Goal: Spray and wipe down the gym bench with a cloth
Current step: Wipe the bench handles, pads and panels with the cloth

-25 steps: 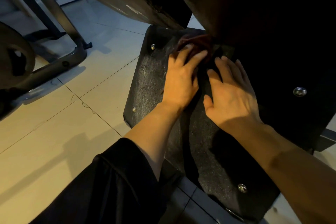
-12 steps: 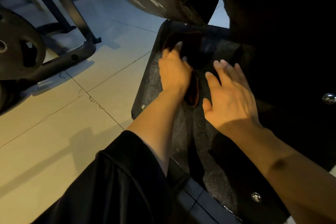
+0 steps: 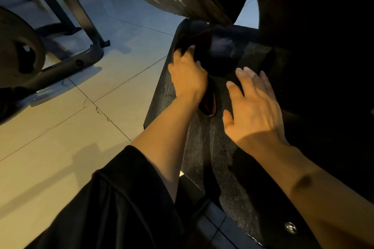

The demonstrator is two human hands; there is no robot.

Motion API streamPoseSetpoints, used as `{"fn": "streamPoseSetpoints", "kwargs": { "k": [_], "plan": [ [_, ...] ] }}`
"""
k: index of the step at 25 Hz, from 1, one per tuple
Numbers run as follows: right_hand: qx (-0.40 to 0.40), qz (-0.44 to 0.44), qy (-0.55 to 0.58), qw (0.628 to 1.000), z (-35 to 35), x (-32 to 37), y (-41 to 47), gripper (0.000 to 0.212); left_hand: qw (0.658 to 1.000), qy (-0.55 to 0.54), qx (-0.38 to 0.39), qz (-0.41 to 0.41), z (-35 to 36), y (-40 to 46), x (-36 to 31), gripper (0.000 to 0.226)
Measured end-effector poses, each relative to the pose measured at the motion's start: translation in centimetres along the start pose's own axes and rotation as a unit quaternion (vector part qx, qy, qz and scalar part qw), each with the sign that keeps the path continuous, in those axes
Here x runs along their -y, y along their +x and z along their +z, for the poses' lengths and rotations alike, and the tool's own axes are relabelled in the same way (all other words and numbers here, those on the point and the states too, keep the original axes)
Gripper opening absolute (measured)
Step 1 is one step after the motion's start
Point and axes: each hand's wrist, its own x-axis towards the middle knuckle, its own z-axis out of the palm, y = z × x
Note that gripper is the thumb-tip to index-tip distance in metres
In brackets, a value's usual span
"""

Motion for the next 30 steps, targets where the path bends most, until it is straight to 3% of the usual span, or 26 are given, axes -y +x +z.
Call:
{"fn": "streamPoseSetpoints", "kwargs": {
  "k": [3,4,7,8,9,12,13,14,17,18,21,22,23,25,26,27,30],
  "plan": [
    [-0.010,0.005,0.009,1.000,-0.1,0.0,0.1,0.062,0.976,0.026,0.060,0.207,-0.2,-2.1,-0.3,0.048],
    [-0.012,0.005,0.011,1.000,-0.2,0.0,0.2,0.062,0.973,0.027,0.059,0.221,-0.4,-2.3,0.0,0.048],
    [0.001,-0.003,0.018,1.000,-0.7,-0.1,0.1,0.063,1.000,-0.005,0.007,0.027,-0.5,-1.4,0.9,0.048],
    [0.007,-0.006,0.017,1.000,-0.8,-0.3,0.0,0.063,1.000,0.003,0.012,0.002,-0.8,-1.6,0.6,0.049],
    [0.013,-0.010,0.012,1.000,-1.1,-0.5,-0.1,0.063,0.999,0.012,0.026,0.032,-1.0,-1.9,0.2,0.049],
    [0.016,-0.020,0.009,1.000,-1.5,-0.7,-0.3,0.063,0.968,0.030,0.086,0.235,-0.7,-4.0,-1.2,0.048],
    [0.014,-0.021,0.014,1.000,-1.7,-0.7,-0.3,0.063,0.962,0.041,0.089,0.256,-0.5,-4.1,-1.3,0.048],
    [0.014,-0.020,0.019,1.000,-1.8,-0.6,-0.4,0.063,0.970,0.047,0.077,0.224,-0.2,-3.6,-1.1,0.049],
    [0.021,-0.007,0.018,1.000,-2.2,-0.7,-0.4,0.065,1.000,0.000,0.003,-0.009,0.0,-2.3,-0.5,0.048],
    [0.022,-0.002,0.015,1.000,-2.3,-0.7,-0.5,0.066,1.000,0.002,0.001,-0.002,-0.2,-2.7,-0.5,0.046],
    [0.026,0.002,0.005,1.000,-2.3,-0.5,-0.3,0.066,0.972,0.043,0.050,0.226,-0.6,-4.8,0.0,0.042],
    [0.032,0.000,0.005,0.999,-2.3,-0.5,-0.2,0.067,0.965,0.051,0.055,0.250,-0.7,-4.5,0.4,0.043],
    [0.038,-0.003,0.004,0.999,-2.2,-0.4,-0.1,0.067,0.973,0.056,0.048,0.218,-0.5,-3.7,0.8,0.045],
    [0.050,-0.005,0.005,0.999,-2.1,-0.5,0.0,0.067,1.000,0.017,0.002,0.012,0.0,-1.4,1.4,0.047],
    [0.051,-0.005,0.004,0.999,-1.9,-0.5,0.0,0.068,0.997,0.003,-0.014,-0.070,0.0,-0.9,1.2,0.048],
    [0.047,-0.003,0.003,0.999,-1.8,-0.6,-0.1,0.068,0.997,-0.006,-0.017,-0.075,0.0,-1.0,0.7,0.048],
    [0.027,0.012,0.003,1.000,-1.2,-0.4,0.0,0.069,0.984,0.009,0.055,0.172,-0.1,-3.6,-1.2,0.048]
  ]
}}
